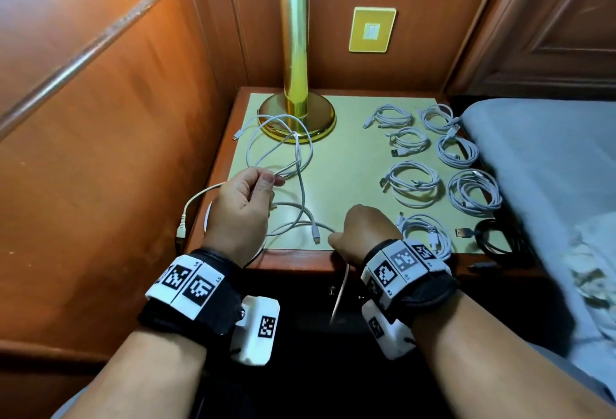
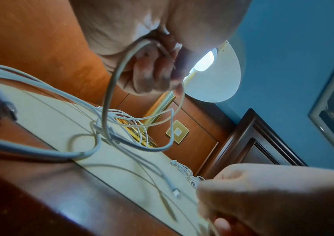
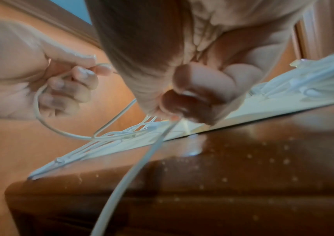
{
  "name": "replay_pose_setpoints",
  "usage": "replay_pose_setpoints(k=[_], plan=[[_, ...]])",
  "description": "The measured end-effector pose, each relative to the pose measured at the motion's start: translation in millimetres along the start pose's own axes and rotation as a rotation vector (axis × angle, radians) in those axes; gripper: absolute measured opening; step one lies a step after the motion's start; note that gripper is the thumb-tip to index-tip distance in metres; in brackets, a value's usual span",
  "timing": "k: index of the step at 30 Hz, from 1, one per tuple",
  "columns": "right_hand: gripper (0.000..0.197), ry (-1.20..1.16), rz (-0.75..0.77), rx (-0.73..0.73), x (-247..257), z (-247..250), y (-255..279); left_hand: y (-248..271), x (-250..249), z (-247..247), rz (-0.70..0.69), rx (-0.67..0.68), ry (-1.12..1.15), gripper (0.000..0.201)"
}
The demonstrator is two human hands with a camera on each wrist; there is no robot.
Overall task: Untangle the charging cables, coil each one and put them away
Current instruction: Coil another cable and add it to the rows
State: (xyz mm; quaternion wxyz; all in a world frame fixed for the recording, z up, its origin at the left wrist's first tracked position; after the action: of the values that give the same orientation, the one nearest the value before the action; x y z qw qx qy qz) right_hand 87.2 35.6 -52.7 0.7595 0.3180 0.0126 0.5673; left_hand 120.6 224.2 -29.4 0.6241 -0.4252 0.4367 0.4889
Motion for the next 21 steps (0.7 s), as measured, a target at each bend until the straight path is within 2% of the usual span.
replay_pose_setpoints(k=[3, 7, 9, 11, 16, 19, 21], plan=[[0.032, -0.145, -0.049, -0.039, -6.0, 9.9, -2.4, -0.7, -3.1, 2.6, 0.006, -0.031, -0.045, 0.025], [0.009, -0.334, -0.016, -0.24, -18.9, 38.3, -7.0, -2.9, -0.4, 5.5, 0.038, -0.071, -0.069, 0.024], [0.007, -0.411, -0.02, -0.289, -26.4, 47.0, -6.1, -2.9, 3.0, 5.1, 0.087, -0.07, -0.036, 0.024], [0.011, -0.379, -0.025, -0.269, -28.6, 48.8, -3.2, -2.9, 5.5, 3.8, 0.122, -0.054, -0.022, 0.024], [0.019, -0.12, 0.015, -0.08, -18.9, 29.1, -1.6, -5.0, 8.1, 2.4, 0.141, -0.007, -0.022, 0.024], [0.016, -0.126, 0.073, -0.144, -13.4, 26.1, -3.6, -4.1, 6.1, -2.0, 0.168, 0.014, 0.09, 0.026], [0.01, -0.232, 0.23, -0.215, -2.6, 27.5, -3.3, -3.2, 3.2, -3.9, 0.184, 0.027, 0.181, 0.026]])
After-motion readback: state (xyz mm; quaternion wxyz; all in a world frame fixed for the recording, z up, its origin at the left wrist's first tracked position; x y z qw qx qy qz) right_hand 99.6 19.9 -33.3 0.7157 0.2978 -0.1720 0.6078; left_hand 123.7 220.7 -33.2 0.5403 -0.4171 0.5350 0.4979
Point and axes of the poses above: each hand's wrist, its own y-axis away from the middle knuckle, its own z-axis out of the back of the hand, x = y × z, the point moved 5 cm from there along -y, towards the middle knuckle, and after that the axes turned 7 degrees about x, right-handed, at the moved point
